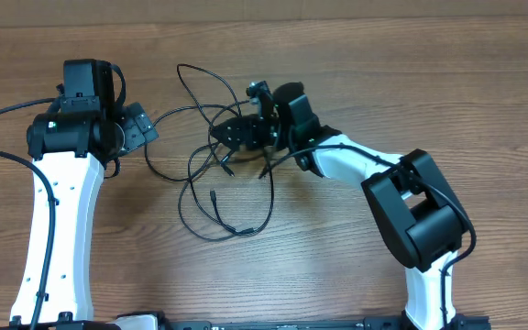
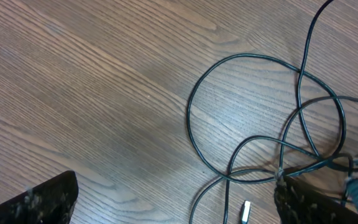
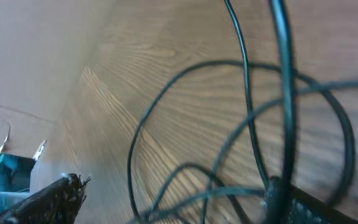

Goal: Untangle cables

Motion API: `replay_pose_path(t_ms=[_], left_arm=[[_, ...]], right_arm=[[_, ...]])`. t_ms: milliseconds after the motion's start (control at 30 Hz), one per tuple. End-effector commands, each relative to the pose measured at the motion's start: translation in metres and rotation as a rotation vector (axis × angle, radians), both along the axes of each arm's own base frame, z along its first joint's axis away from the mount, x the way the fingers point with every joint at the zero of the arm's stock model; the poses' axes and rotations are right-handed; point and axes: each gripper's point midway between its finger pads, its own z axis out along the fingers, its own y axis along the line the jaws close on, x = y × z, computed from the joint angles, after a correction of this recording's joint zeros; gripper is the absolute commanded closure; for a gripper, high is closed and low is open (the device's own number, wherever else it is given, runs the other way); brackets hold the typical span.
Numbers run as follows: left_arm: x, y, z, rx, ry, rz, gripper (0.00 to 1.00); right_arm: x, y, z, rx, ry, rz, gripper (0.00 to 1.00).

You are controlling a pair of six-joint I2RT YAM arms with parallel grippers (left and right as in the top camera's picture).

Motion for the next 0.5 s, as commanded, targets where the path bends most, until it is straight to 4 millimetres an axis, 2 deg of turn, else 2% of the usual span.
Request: replay_pose_path(t_ms=[0, 33, 67, 100, 133, 200, 233, 300, 367, 400, 433, 467], left_arm=[[0.000, -0.002, -0.004, -0.016, 0.005, 0.014, 0.00], [0.000, -0.002, -0.004, -0.016, 0.005, 0.014, 0.00], [0.000, -0.002, -0.004, -0.016, 0.005, 0.014, 0.00], [0.000, -0.002, -0.004, -0.016, 0.005, 0.014, 0.00], [0.000, -0.002, -0.004, -0.016, 0.005, 0.014, 0.00], [0.000, -0.002, -0.004, -0.016, 0.005, 0.014, 0.00], [0.000, -0.002, -0.004, -0.016, 0.005, 0.014, 0.00], [0.000, -0.002, -0.004, -0.016, 0.005, 0.014, 0.00], [0.000, -0.002, -0.004, -0.016, 0.005, 0.014, 0.00], [0.000, -0.002, -0.004, -0.016, 0.005, 0.014, 0.00], [0.000, -0.002, -0.004, -0.016, 0.005, 0.014, 0.00], [0.000, -0.002, -0.004, -0.016, 0.005, 0.014, 0.00]], right_arm=[[0.019, -0.007, -0.008, -0.019, -0.013, -0.056, 0.16], [0.019, -0.007, -0.012, -0.023, -0.008, -0.057, 0.23], [0.017, -0.006, -0.016, -0.022, 0.002, -0.047, 0.46], [0.016, -0.005, -0.016, -0.019, 0.006, -0.039, 0.55], [0.012, -0.003, -0.016, -0.014, 0.013, -0.024, 0.72], [0.006, 0.001, -0.015, 0.001, 0.027, 0.011, 0.91], [0.004, 0.001, -0.015, 0.003, 0.035, 0.020, 0.95], [0.002, -0.004, -0.018, 0.002, 0.070, 0.026, 0.96], [0.007, -0.021, -0.017, -0.015, 0.106, -0.004, 0.96], [0.013, -0.037, -0.007, -0.023, 0.118, -0.033, 0.96], [0.016, -0.043, 0.000, -0.028, 0.117, -0.043, 0.96], [0.024, -0.060, 0.017, -0.042, 0.120, -0.088, 0.96]])
